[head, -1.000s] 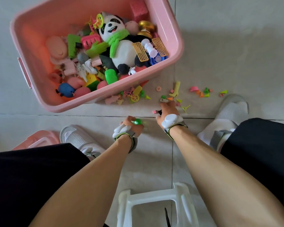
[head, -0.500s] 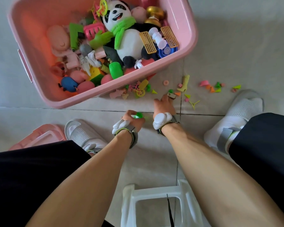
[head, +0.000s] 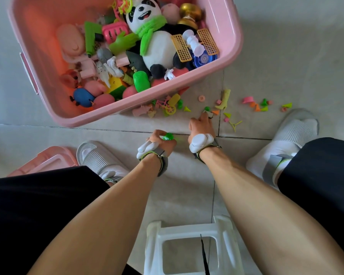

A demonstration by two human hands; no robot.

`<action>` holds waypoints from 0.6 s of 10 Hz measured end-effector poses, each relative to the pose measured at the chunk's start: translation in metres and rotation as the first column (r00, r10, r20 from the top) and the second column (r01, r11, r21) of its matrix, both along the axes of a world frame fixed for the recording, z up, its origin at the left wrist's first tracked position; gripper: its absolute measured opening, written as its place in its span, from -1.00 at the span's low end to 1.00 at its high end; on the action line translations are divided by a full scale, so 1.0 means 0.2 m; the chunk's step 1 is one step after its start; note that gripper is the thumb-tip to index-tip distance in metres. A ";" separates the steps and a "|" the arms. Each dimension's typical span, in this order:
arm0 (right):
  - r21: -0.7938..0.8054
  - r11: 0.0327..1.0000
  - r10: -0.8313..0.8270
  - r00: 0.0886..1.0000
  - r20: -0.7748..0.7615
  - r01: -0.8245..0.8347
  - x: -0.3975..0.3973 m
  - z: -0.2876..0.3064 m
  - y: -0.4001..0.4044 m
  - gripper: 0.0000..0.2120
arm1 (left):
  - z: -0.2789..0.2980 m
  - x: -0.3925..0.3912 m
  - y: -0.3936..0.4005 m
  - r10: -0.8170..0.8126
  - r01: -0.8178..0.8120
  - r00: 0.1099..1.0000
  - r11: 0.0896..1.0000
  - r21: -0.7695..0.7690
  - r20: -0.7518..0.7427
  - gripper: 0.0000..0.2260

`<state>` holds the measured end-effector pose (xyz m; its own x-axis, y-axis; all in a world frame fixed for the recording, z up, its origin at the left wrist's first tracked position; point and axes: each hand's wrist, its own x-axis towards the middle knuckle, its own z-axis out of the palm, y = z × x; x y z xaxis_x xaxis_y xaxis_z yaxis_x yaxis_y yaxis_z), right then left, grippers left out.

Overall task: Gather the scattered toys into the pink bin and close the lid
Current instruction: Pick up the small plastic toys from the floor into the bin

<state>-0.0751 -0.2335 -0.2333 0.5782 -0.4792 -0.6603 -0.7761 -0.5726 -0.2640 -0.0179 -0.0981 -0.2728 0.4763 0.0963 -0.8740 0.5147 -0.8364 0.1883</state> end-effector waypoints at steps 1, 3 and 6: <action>0.030 0.999 0.036 0.998 -0.045 -0.035 0.00 0.00 -0.01 -0.73 | -0.06 0.01 0.02 -0.002 0.002 1.000 1.000 0.016 -0.013 -0.54; 0.114 0.993 -0.021 0.996 -0.087 0.031 0.03 0.04 -0.04 -0.72 | 0.18 -0.01 -0.08 -0.055 0.060 0.997 0.995 -0.083 0.058 -0.55; 0.391 0.799 -0.461 0.883 -0.090 0.457 -0.02 0.24 -0.09 -0.91 | 0.32 0.07 -0.08 -0.189 0.186 0.982 0.975 -0.123 -0.007 -0.67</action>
